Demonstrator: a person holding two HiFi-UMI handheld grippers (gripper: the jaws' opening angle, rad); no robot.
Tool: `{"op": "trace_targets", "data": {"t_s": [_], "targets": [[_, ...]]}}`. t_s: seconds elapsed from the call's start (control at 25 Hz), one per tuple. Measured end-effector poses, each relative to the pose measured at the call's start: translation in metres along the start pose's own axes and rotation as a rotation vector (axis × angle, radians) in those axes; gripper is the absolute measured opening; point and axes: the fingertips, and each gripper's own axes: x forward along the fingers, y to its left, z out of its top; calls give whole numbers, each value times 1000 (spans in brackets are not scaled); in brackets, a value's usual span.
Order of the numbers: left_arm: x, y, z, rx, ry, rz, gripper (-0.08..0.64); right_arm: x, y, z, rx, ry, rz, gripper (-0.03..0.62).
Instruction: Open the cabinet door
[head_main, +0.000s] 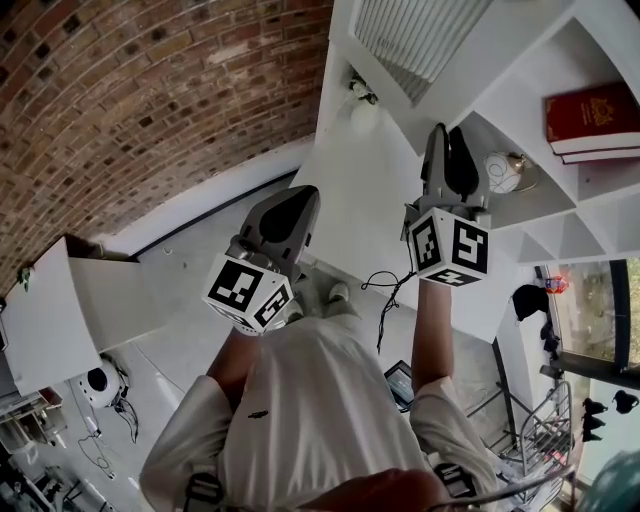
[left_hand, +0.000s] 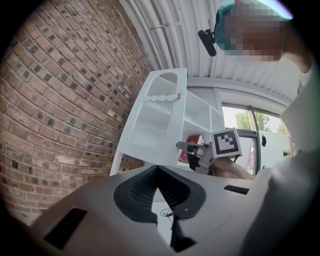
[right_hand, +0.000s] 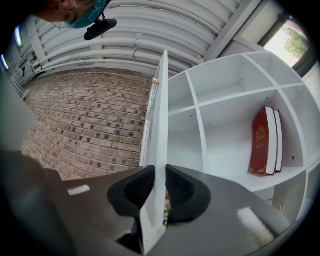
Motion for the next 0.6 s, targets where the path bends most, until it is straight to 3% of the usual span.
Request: {"op": "trace_targets", "data": {"t_s": [0.6], "targets": [[-30,5,5,7,-11,22,9,-14,40,4,-1,-22,58,77]]}}
